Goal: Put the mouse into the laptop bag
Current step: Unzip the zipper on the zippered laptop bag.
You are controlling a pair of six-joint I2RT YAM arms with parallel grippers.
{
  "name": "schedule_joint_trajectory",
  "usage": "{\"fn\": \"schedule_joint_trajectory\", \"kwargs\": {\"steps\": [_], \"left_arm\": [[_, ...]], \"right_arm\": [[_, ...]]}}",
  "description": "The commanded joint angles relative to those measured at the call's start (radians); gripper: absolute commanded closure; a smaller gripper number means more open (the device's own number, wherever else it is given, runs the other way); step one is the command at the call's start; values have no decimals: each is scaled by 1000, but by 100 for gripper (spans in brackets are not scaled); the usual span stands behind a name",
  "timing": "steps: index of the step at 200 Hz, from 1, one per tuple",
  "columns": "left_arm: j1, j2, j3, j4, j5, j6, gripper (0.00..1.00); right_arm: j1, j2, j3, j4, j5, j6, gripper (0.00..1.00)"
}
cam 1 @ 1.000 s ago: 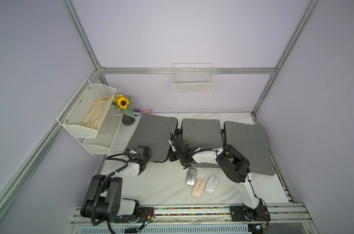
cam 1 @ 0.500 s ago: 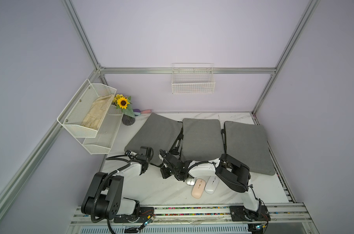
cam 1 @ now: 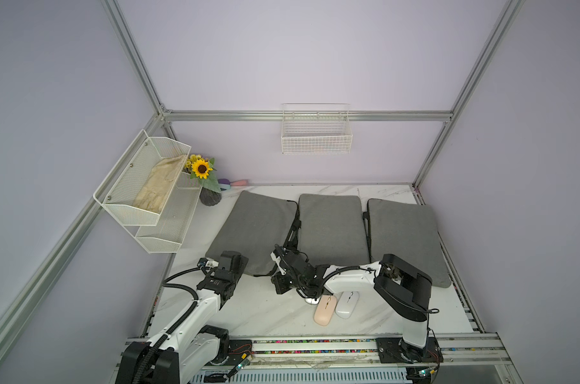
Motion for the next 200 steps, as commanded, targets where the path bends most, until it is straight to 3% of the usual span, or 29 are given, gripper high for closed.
{"fn": "schedule_joint_trajectory", "kwargs": {"steps": [1,43,51,73,80,90,131,200], "left_arm": [[7,29,-36,81,28,-21,0],[15,176,-27,181,15,-15,2],[20,204,-20,195,19,-15,14],[28,254,37,164,79,3,77],[25,257,61,136,92,10,90],[21,252,68,127,105,5,100],[13,143,17,109,128,-48,100],[-69,-23,-106,110,91,-175,100]], "right_arm": [[1,-62,-12,71,-112,24,100],[1,-112,-27,62,-101,31,100],[1,-109,-29,56,-84,33,100],[1,-76,-20,20,-28,14,100],[3,-56,-11,3,-5,14,100],[8,-28,1,-25,34,15,100],[71,32,36,-122,222,36,100],[176,128,90,4,242,208,100]]}}
